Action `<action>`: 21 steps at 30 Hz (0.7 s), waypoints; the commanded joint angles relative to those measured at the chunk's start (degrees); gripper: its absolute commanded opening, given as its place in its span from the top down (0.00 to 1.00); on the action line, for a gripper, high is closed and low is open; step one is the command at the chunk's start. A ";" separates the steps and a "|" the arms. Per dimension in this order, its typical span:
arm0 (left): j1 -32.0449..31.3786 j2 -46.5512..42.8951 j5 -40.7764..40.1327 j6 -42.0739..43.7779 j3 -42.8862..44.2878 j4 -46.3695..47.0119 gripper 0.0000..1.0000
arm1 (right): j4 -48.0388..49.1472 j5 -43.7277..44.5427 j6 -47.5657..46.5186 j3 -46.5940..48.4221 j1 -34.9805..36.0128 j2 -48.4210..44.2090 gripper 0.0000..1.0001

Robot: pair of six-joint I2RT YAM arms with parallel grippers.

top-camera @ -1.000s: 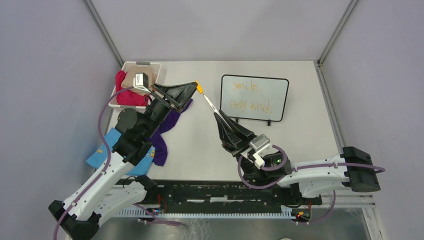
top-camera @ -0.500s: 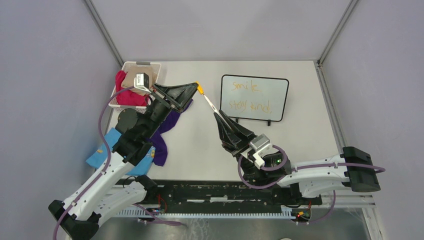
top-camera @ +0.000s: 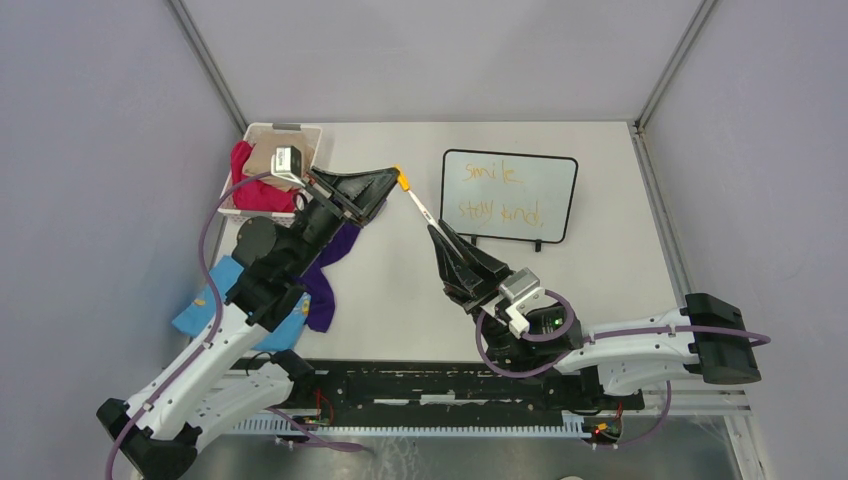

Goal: Write a sentence on the whiteboard
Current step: Close the whiteboard marker at the center of the board.

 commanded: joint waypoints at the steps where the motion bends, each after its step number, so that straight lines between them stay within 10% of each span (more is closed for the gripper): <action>1: -0.70 0.32 2.14 2.94 1.54 1.97 0.98 | 3.02 0.13 -0.38 2.16 0.21 0.06 1.00; 21: -3.35 0.21 0.46 3.07 0.94 3.76 0.98 | 10.86 3.92 -6.22 5.20 0.33 5.05 1.00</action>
